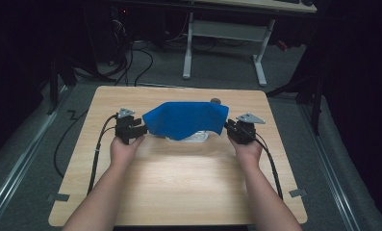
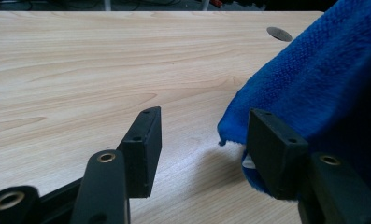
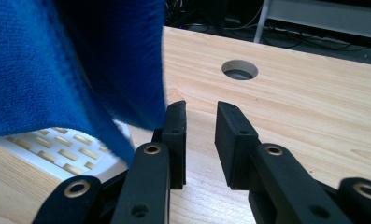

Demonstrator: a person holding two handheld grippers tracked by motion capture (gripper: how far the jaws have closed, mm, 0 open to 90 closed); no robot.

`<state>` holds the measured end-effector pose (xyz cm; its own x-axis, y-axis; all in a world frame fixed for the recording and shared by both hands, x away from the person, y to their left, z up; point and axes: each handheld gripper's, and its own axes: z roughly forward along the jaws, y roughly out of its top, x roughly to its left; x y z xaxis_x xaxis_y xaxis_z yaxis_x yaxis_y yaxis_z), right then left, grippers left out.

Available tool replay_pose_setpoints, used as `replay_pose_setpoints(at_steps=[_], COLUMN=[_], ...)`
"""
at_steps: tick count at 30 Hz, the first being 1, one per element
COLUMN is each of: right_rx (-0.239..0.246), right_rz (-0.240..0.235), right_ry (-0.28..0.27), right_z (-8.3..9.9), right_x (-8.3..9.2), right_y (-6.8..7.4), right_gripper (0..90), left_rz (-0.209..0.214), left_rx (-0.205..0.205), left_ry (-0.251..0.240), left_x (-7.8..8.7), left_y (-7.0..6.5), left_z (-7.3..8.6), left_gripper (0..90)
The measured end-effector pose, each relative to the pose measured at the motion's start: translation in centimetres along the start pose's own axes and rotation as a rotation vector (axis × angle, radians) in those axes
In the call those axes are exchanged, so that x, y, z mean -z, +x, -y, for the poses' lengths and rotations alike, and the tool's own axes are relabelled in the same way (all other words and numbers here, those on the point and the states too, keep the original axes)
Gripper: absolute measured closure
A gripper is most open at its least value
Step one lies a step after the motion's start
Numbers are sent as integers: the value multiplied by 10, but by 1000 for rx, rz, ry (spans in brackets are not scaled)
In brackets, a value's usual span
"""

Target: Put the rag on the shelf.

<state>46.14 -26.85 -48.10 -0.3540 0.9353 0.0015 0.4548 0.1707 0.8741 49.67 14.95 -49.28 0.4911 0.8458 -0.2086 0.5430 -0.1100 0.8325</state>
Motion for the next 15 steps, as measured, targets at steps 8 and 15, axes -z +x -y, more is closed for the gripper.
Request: replay_pose_setpoints(at_steps=[8, 15], right_rx=[-5, -9], right_rz=[14, 11], right_ry=[-12, -13], right_z=[-5, -5], right_x=[8, 11], right_y=[-5, -7], right_gripper=[738, 703], left_rz=[-18, -25], left_rx=[-14, -39], left_ry=[4, 15], left_x=[8, 14], left_y=[4, 2], left_z=[0, 2], left_gripper=[464, 462])
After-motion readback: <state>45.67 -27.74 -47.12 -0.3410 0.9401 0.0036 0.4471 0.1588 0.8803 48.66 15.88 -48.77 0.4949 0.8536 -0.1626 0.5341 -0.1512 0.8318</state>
